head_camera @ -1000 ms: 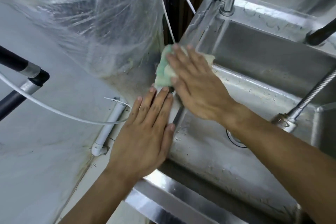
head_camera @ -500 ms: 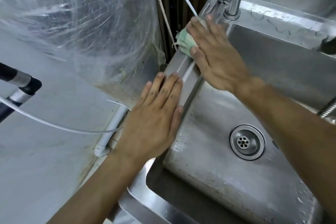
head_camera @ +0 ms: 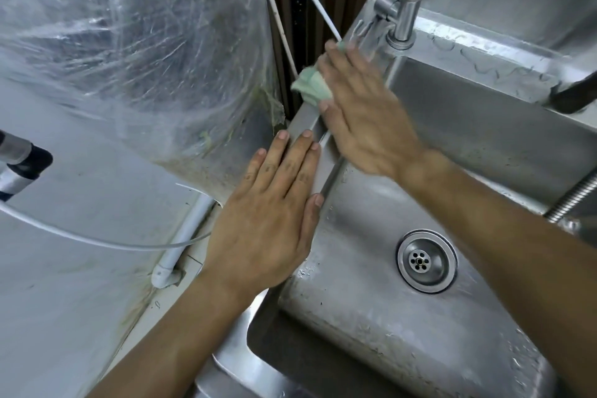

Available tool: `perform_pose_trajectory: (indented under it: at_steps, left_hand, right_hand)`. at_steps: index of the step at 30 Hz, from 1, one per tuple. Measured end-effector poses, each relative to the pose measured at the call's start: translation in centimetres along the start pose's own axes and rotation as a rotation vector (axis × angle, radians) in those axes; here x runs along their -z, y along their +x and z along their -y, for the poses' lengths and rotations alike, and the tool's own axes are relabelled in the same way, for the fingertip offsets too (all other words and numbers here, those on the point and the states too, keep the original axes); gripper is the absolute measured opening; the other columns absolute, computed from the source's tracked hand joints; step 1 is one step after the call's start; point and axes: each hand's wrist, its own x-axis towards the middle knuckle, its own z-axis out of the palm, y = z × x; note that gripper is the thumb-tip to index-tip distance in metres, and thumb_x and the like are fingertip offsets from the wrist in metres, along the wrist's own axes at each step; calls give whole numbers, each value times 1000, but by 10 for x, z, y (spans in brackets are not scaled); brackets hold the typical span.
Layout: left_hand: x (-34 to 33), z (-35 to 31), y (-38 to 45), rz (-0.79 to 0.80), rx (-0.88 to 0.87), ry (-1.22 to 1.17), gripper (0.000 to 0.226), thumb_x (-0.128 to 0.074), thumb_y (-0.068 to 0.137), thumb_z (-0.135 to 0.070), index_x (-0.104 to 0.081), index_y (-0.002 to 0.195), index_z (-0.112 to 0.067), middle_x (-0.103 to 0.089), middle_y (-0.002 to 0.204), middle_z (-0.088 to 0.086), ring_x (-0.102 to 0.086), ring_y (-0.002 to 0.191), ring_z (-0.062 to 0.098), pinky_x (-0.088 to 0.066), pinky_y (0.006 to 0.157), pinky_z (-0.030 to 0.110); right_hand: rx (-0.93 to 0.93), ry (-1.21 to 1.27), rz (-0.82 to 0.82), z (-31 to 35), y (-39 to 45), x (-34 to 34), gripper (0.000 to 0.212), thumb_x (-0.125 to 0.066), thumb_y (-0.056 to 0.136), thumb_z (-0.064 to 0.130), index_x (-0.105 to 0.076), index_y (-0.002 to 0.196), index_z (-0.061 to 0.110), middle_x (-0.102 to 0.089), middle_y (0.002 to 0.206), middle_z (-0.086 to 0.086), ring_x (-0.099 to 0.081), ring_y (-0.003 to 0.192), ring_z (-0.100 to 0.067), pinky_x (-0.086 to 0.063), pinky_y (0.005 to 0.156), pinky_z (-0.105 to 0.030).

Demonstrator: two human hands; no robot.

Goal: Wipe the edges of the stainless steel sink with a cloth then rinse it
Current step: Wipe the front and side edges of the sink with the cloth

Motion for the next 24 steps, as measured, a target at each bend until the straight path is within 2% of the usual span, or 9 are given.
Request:
perform_pose_trajectory:
  at_steps: [4,7,10,12,14,16,19,24]
  left_hand:
    - [-1,-1,1,-14,-12,-25,60,-26,111,-36,-26,163,-6,-19,172,7,-11,161,26,-19,129,47]
    - [1,-1,5,-39,5,-60,57,-34,109,-33,-37,159,-5,-32,168,9,-25,157,30,-25,127,49]
    - [5,0,33,-86,-43,-154,47,-46,104,-25,-51,146,-2,-50,145,14,-45,135,36,-35,118,52]
    - [3,2,56,-64,-40,-169,49,-44,105,-26,-48,148,-2,-45,150,16,-41,140,37,-33,119,51]
    - [-2,2,64,-18,-7,-143,56,-36,108,-31,-37,157,-4,-32,165,14,-27,154,33,-26,125,51]
    - [-6,1,60,-6,10,-99,60,-29,110,-36,-28,162,-6,-22,171,11,-16,160,28,-17,130,47]
    - [-7,-1,56,-17,-6,-65,64,-21,110,-41,-26,163,-6,-19,172,10,-11,161,25,-11,131,43]
    - [-7,1,57,-8,-23,-49,63,-23,110,-41,-26,163,-7,-19,172,9,-9,161,23,-8,131,40]
  right_hand:
    - [213,20,112,-11,-8,2,57,-20,112,41,-15,165,21,-9,173,3,4,159,-10,13,126,-25]
    - [79,56,69,-41,22,16,55,-21,113,41,-20,164,23,-15,172,2,-2,159,-14,3,129,-37]
    - [-50,95,-25,-52,36,18,54,-24,114,38,-22,164,20,-16,172,2,-4,160,-15,-2,131,-38]
    - [-87,120,-38,-43,29,10,55,-22,114,40,-17,165,21,-11,173,3,1,160,-14,2,130,-36]
    - [-86,157,-25,-31,12,4,57,-23,113,41,-12,166,24,-5,174,4,6,160,-14,5,130,-37]
    - [-6,142,5,-29,-2,2,57,-25,113,41,-12,166,25,-3,174,4,6,160,-14,5,130,-38]
    - [86,67,59,-44,12,10,54,-24,113,39,-17,165,24,-7,174,4,5,160,-13,4,130,-37]
    - [-86,135,-18,-50,55,17,52,-23,114,38,-26,163,21,-15,172,3,-2,160,-15,0,130,-37]
